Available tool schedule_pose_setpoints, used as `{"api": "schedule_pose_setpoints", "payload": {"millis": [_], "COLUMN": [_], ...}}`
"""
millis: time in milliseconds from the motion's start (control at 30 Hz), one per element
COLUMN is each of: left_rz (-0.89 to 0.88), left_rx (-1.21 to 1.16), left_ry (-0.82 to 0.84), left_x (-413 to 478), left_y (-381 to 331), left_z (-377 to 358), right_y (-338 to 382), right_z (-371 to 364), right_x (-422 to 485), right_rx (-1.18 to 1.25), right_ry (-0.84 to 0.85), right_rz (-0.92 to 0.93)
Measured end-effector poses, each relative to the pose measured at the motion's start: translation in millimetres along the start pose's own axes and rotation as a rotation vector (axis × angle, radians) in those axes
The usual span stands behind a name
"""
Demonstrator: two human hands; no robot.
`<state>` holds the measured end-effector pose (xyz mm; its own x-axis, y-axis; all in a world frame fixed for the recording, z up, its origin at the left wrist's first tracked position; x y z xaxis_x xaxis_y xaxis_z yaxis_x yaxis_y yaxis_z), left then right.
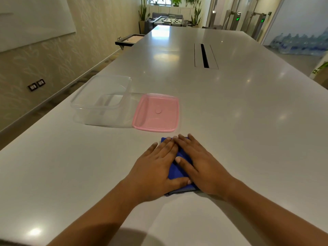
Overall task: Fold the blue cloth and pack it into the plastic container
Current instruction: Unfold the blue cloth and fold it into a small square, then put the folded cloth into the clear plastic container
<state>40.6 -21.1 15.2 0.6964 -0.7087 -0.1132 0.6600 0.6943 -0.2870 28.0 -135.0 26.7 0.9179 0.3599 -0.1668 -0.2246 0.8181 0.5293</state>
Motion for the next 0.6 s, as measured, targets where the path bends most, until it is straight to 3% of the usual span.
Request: {"api": "schedule_pose_setpoints", "payload": {"millis": [200,433,600], "left_rz": [0.003,0.009,0.029], "left_rx": [-0.023,-0.054,-0.048], "left_ry": [0.044,0.063,0.061], "left_x": [4,5,2], "left_y": [4,4,4], "left_z": [-6,-7,-7], "right_y": [-17,-13,-15], "right_z": [-10,-5,28], "right_x": [3,3,-17], "right_rx": [-0.213,-0.175,0.195], "right_ry": [0.072,0.118,-0.207], "right_rz": [-0.161,-0.207,-0.252]}}
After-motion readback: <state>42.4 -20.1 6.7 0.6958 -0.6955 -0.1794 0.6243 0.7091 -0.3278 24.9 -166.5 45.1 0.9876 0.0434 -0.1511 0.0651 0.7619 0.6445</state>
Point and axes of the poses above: each hand's wrist, its own x-axis towards the middle knuckle, its own z-axis out of the back of the hand, y = z × x, the point moved 8 cm from there along x, towards the middle knuckle, and after that the axes turned 15 degrees about y, right-handed, at the moved point
